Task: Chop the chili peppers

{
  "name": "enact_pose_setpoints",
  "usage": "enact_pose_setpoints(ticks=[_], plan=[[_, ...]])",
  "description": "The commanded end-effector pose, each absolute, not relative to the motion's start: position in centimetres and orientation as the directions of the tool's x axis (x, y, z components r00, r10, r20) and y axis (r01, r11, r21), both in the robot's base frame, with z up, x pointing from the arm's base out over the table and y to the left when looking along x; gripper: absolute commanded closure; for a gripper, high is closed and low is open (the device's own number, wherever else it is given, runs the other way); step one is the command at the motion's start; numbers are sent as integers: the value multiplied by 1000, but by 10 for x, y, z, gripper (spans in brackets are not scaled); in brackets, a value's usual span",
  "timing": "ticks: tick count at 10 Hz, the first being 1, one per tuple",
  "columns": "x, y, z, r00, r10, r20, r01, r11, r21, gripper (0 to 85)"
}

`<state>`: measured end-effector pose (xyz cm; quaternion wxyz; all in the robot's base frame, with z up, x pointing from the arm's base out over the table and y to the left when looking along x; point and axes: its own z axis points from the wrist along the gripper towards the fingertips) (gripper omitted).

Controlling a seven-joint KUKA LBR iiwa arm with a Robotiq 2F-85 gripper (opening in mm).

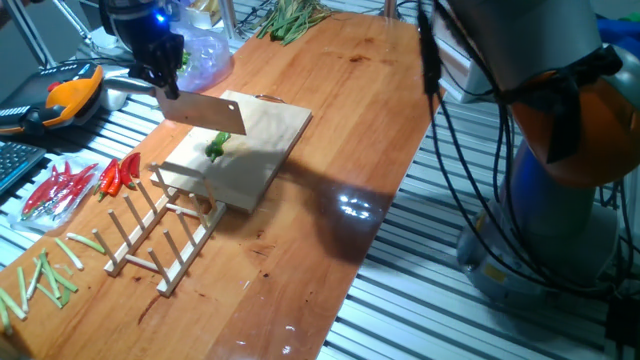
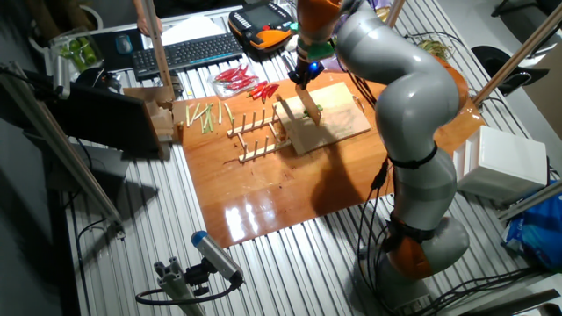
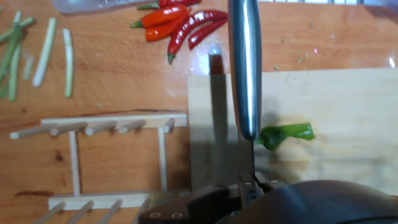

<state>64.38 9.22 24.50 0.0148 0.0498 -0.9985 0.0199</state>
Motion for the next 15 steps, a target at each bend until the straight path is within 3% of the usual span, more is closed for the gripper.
enact_pose_setpoints(ticks=[1, 12, 15], plan=[[644, 93, 244, -992, -117, 42, -120, 991, -58, 850], [663, 43, 169, -983, -183, 22, -184, 983, -10, 850], [665, 45, 151, -980, -199, -3, -199, 980, -33, 850]])
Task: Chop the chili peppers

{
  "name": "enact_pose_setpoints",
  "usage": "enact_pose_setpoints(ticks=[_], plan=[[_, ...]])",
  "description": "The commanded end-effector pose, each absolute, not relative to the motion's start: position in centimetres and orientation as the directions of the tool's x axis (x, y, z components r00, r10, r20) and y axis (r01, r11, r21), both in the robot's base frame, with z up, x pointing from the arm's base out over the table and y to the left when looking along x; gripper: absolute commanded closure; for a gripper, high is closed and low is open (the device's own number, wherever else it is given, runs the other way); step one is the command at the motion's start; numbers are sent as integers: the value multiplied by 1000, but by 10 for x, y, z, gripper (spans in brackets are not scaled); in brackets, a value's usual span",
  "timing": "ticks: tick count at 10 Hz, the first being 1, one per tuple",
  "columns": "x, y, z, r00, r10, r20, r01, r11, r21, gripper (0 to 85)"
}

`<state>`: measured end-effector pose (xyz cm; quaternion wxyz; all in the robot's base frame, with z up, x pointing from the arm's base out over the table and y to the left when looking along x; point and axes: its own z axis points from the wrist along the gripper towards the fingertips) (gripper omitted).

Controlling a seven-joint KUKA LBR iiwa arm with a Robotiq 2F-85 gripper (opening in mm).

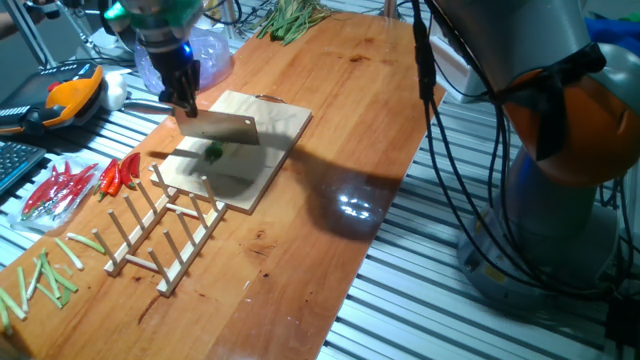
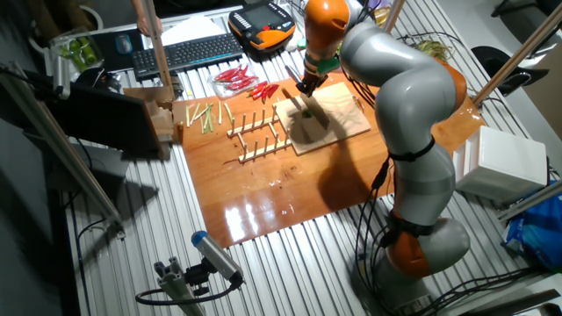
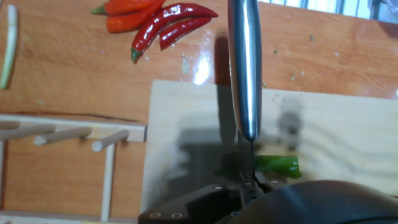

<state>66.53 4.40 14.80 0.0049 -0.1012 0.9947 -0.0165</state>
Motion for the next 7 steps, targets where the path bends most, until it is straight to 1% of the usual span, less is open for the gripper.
enact_pose_setpoints(ticks=[1, 3, 4, 7], plan=[[664, 42, 143, -979, -202, -8, -202, 979, -41, 850], [660, 39, 136, -981, -194, 5, -194, 979, -61, 850], [655, 38, 134, -982, -191, -1, -191, 980, -47, 850], [647, 38, 126, -982, -189, -7, -188, 981, -47, 850]])
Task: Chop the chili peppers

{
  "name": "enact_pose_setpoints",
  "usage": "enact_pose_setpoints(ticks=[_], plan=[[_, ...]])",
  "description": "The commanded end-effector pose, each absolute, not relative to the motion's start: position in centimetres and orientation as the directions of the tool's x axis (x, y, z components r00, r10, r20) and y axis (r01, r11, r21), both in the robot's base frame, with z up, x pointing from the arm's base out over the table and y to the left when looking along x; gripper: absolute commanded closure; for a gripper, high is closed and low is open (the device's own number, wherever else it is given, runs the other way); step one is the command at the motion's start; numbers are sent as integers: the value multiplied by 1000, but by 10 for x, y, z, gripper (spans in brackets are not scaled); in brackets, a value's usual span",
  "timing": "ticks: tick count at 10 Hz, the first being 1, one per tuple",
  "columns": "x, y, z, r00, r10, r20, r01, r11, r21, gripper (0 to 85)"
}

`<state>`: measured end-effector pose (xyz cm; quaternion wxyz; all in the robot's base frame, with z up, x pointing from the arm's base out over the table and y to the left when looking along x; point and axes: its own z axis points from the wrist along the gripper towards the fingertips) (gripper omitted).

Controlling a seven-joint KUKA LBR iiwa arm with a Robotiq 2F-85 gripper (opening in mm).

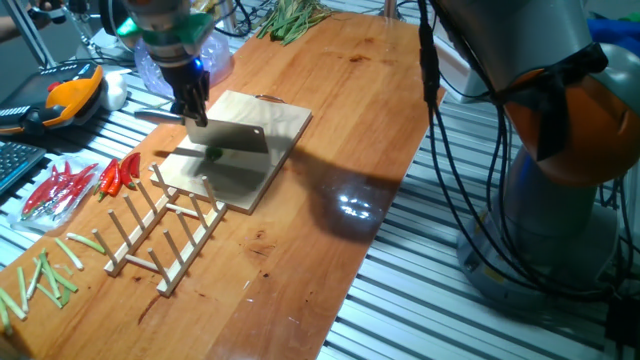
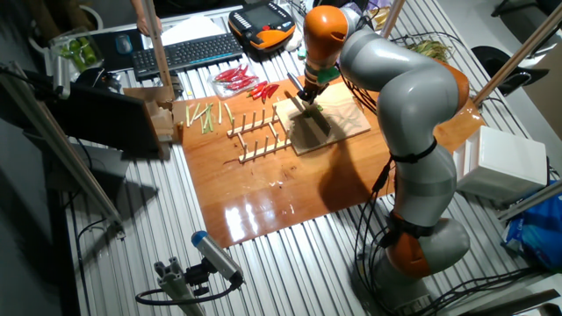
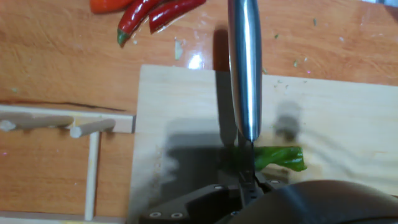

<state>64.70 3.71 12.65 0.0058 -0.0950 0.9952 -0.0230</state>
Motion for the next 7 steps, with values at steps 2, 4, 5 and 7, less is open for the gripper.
enact_pose_setpoints(ticks=[2, 4, 5, 7], plan=[[646, 35, 126, -982, -190, -5, -190, 981, -48, 850], [646, 34, 124, -983, -185, 1, -185, 981, -50, 850], [646, 34, 123, -983, -185, 6, -185, 982, -49, 850], [645, 35, 119, -984, -180, 10, -180, 982, -48, 850]])
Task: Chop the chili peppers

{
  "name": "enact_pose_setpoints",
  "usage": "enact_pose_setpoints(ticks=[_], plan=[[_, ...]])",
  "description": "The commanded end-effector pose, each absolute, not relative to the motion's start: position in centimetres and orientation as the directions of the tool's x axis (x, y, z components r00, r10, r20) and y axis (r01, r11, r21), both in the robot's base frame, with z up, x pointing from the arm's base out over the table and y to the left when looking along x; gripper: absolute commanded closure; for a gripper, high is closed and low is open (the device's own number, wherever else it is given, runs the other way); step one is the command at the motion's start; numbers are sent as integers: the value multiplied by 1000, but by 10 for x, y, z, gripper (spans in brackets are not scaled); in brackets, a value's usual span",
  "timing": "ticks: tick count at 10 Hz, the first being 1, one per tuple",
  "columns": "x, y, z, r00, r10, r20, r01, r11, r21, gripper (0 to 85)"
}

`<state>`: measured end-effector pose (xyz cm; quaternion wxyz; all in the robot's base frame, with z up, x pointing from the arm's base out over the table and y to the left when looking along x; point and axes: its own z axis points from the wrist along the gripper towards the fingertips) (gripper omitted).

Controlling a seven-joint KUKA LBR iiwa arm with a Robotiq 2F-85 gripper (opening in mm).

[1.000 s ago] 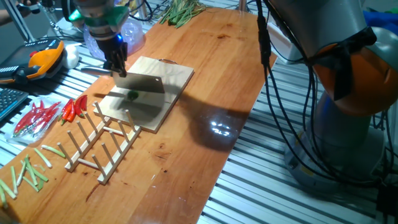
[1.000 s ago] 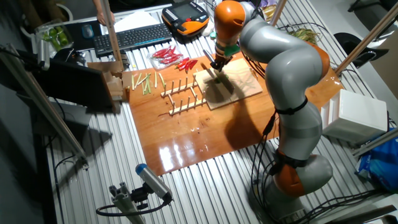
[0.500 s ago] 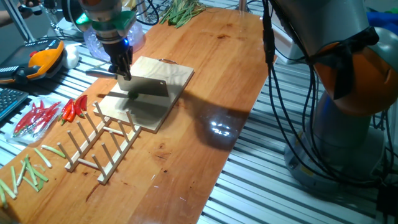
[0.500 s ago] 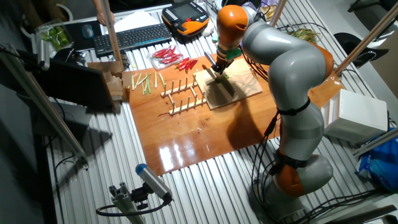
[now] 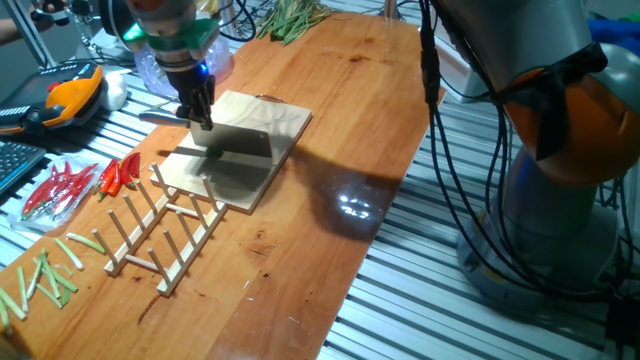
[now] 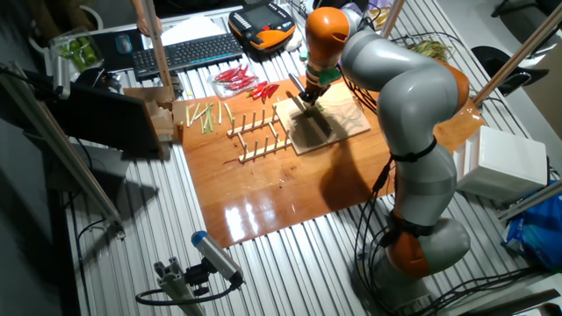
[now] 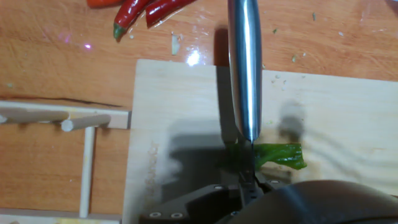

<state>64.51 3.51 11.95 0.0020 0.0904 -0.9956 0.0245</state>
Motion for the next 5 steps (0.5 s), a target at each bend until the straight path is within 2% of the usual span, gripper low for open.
enact_pose_setpoints(ticks=[1, 5], plan=[[644, 36, 117, -984, -179, 9, -179, 983, -50, 850], [645, 37, 110, -984, -178, 2, -177, 983, -46, 850]])
